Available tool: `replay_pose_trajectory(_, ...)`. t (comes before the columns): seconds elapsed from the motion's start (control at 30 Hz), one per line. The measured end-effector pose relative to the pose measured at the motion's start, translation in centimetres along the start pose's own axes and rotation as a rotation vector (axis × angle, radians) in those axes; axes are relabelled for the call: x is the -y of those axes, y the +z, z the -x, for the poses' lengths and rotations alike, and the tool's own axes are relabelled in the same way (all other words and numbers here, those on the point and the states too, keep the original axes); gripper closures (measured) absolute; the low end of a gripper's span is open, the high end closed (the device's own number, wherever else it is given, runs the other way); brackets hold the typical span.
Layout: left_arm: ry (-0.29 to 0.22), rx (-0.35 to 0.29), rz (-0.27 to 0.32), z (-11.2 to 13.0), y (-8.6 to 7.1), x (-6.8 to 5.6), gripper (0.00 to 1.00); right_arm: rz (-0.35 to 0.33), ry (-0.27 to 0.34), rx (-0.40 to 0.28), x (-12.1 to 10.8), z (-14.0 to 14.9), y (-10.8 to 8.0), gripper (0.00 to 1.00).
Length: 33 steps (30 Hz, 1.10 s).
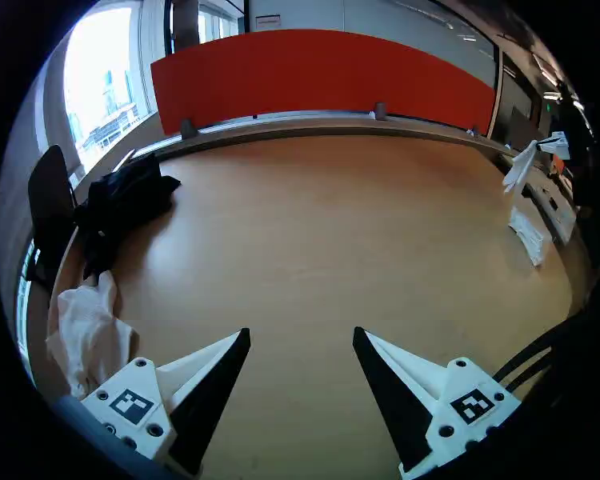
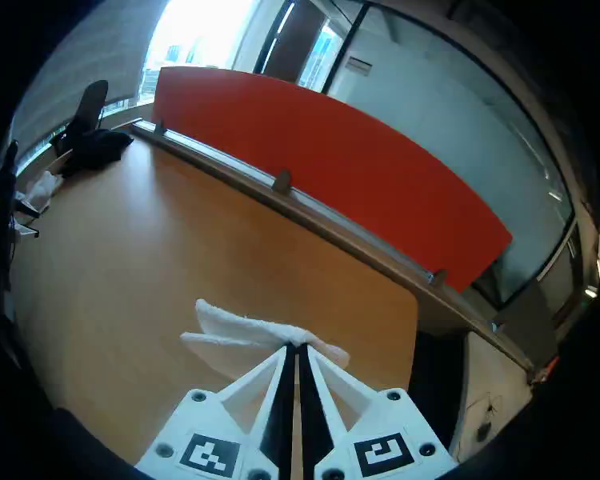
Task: Fold towel
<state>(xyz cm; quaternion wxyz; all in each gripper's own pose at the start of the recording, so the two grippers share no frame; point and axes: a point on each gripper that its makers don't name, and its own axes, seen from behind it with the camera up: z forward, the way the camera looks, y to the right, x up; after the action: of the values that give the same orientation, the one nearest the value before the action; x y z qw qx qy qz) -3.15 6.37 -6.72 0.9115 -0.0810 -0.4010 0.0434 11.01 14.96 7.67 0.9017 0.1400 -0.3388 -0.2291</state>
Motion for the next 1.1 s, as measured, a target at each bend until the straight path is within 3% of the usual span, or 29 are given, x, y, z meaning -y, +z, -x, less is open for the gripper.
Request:
replay_pose_trajectory(0.27,0.011,-0.004,0.007,-0.4,-0.1,-0.3,0.05,0.012,0.03,0.032,-0.7,3.2,-2.0,0.96)
replay_pose_trajectory(0.67,0.03,-0.003,0.023,-0.4,-0.1,-1.1,0.05,0.041,0.095,0.139,-1.1,11.3,-4.8,0.96)
replay_pose_trajectory(1.1,0.041,-0.006,0.022,-0.6,-0.4,-0.9,0.05,0.063,0.14,0.21,-1.1,15.6,-5.3,0.96)
